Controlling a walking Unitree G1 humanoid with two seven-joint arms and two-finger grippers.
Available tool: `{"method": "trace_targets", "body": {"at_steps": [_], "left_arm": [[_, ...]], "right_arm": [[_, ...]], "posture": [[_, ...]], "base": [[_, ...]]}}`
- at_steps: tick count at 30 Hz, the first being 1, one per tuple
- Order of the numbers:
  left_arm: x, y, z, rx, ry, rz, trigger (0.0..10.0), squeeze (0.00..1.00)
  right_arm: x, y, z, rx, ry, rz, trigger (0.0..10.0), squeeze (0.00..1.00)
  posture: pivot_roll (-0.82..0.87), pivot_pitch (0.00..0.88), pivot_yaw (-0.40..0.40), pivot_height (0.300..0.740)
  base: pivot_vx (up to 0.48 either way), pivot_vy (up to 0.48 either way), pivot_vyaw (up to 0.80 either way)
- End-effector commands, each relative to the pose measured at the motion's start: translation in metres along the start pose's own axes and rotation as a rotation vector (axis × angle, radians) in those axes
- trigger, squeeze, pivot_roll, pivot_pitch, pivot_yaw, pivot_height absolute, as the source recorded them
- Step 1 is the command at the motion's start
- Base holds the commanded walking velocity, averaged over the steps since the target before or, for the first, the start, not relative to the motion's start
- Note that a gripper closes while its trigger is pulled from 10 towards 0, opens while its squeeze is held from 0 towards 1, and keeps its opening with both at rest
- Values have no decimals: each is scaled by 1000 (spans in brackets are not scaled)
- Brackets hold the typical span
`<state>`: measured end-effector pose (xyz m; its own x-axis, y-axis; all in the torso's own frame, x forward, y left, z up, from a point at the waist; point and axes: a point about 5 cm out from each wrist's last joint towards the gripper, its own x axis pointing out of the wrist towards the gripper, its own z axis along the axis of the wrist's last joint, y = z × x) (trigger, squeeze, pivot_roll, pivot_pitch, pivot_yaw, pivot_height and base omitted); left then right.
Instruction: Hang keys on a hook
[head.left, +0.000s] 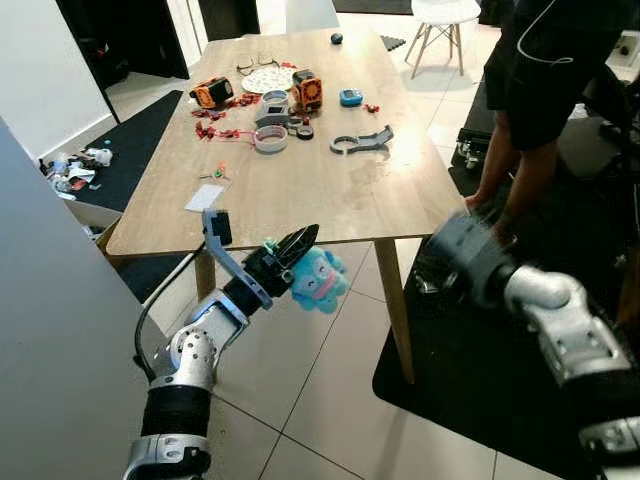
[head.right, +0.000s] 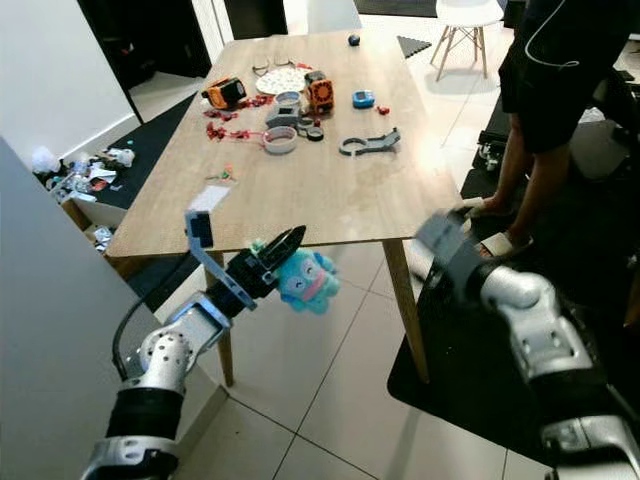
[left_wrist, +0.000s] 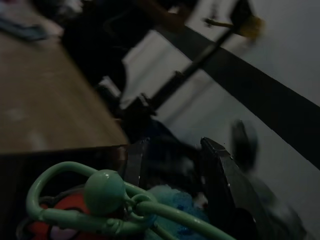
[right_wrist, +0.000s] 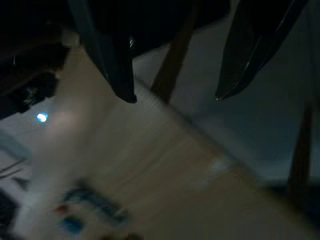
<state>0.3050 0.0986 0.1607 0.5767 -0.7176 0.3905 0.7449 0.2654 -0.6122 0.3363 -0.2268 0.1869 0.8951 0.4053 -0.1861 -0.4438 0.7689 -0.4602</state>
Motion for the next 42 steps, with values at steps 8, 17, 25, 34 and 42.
{"method": "trace_targets", "body": {"at_steps": [8,17,25,34,42], "left_arm": [[-3,-11,13,248,-66,-50,10000,0],[-2,0,9,520,-78,108,10000,0],[-11,12,-10,649,5,176,10000,0],[-15,14,-24,759,51,182,10000,0],[-29,16,-38,714,78,120,10000,0]], "right_arm": [[2,-4,19,427,-275,-53,10000,0],[9,8,32,725,-429,34,10000,0],[13,5,35,827,-457,-13,10000,0],[19,2,33,897,-442,-79,10000,0],[29,34,31,917,-380,87,10000,0]], "posture": [[-133,57,85,740],[-134,56,83,740],[-134,56,83,740],[-133,63,85,740],[-133,63,85,740]], "base": [[0,0,0],[0,0,0],[0,0,0],[0,0,0],[0,0,0]]}}
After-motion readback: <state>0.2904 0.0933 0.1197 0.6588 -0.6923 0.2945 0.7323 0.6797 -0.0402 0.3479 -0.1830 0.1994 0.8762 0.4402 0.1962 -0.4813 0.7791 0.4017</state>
